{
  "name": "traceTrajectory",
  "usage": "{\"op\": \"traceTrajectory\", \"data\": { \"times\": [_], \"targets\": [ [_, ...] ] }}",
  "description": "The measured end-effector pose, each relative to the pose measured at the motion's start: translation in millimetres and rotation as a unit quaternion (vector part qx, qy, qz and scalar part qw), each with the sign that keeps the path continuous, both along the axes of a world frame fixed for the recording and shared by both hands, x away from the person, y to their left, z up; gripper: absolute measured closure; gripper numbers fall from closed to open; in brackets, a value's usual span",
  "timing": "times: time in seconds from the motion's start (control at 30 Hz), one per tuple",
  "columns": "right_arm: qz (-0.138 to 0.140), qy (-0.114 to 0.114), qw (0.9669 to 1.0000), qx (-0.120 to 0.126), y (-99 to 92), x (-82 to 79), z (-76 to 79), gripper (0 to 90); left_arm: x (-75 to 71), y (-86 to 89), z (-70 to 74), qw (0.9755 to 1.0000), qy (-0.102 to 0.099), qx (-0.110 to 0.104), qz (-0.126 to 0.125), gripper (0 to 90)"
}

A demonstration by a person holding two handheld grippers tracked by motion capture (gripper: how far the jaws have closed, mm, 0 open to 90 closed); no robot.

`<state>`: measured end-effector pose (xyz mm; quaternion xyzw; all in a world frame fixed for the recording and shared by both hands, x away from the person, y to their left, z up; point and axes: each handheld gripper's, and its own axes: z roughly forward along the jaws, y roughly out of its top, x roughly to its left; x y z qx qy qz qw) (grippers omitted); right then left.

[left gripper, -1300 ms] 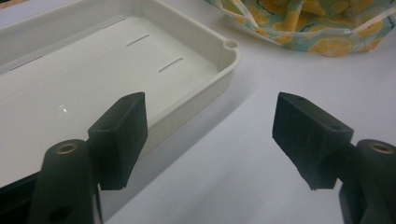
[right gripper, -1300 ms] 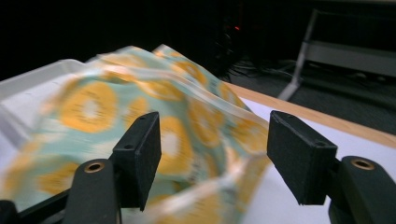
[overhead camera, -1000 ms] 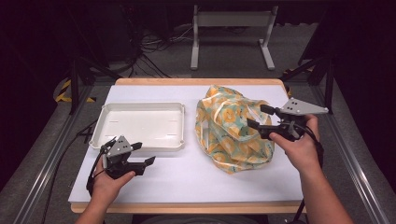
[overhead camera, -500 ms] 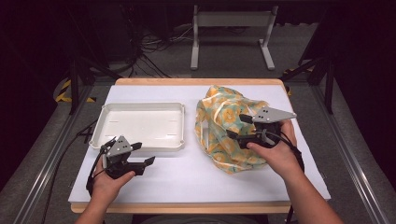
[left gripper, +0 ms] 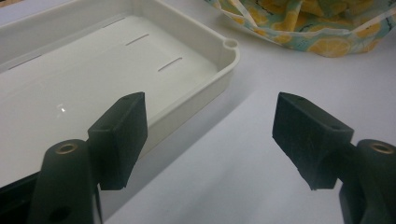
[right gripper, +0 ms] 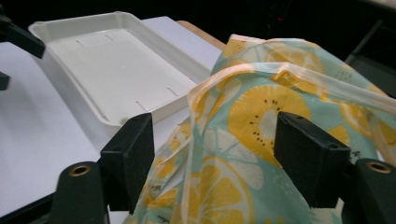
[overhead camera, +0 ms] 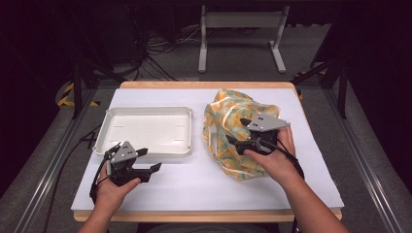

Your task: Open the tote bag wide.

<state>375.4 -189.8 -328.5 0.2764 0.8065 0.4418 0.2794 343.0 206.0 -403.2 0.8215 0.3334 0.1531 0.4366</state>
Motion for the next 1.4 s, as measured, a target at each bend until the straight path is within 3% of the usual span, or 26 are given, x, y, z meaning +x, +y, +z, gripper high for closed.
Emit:
{"op": "traceTrajectory", "data": {
  "times": [0.13, 0.27, 0.37, 0.47, 0.67, 0.97, 1.1, 1.27, 1.37, 1.4],
  "targets": [
    [-0.012, 0.000, 0.9997, -0.019, 1.7, 4.0, -4.7, 36.1, 0.0, 0.2, 0.2, 1.0000, -0.002, 0.002, -0.001, 27.1],
    [-0.014, -0.002, 0.9994, -0.030, -0.6, 3.2, -2.7, 58.9, 0.3, 0.2, -0.2, 1.0000, 0.000, 0.000, -0.001, 27.1],
    [-0.013, -0.002, 0.9998, -0.014, -7.1, 3.5, 4.0, 80.1, 0.6, -0.9, -0.6, 1.0000, -0.003, 0.006, -0.004, 26.8],
    [-0.006, 0.007, 1.0000, 0.001, -12.6, 6.5, 8.2, 89.1, 0.2, -2.9, -1.3, 1.0000, -0.001, 0.004, -0.004, 26.7],
    [0.000, 0.005, 0.9998, 0.018, -17.9, 6.9, 16.3, 90.0, 0.7, -7.0, -1.7, 0.9999, 0.001, 0.002, -0.010, 26.8],
    [0.001, -0.005, 0.9990, 0.044, -28.9, 10.2, 35.8, 90.0, 2.4, -33.2, 7.2, 0.9987, -0.006, -0.018, -0.047, 26.5],
    [-0.003, -0.002, 0.9980, 0.063, -38.5, 14.8, 43.8, 90.0, 6.5, -42.0, 8.3, 0.9987, -0.002, -0.016, -0.048, 27.4],
    [-0.010, -0.001, 0.9967, 0.080, -49.8, 19.2, 49.1, 90.0, 11.4, -68.7, 17.6, 0.9978, -0.022, -0.024, -0.058, 26.0],
    [-0.015, -0.002, 0.9960, 0.088, -54.9, 19.8, 49.5, 90.0, 15.4, -84.7, 22.4, 0.9972, -0.024, -0.028, -0.065, 30.7],
    [-0.016, -0.002, 0.9960, 0.088, -55.7, 19.7, 49.6, 90.0, 15.8, -91.3, 24.9, 0.9973, -0.036, -0.023, -0.060, 30.5]
  ]
}}
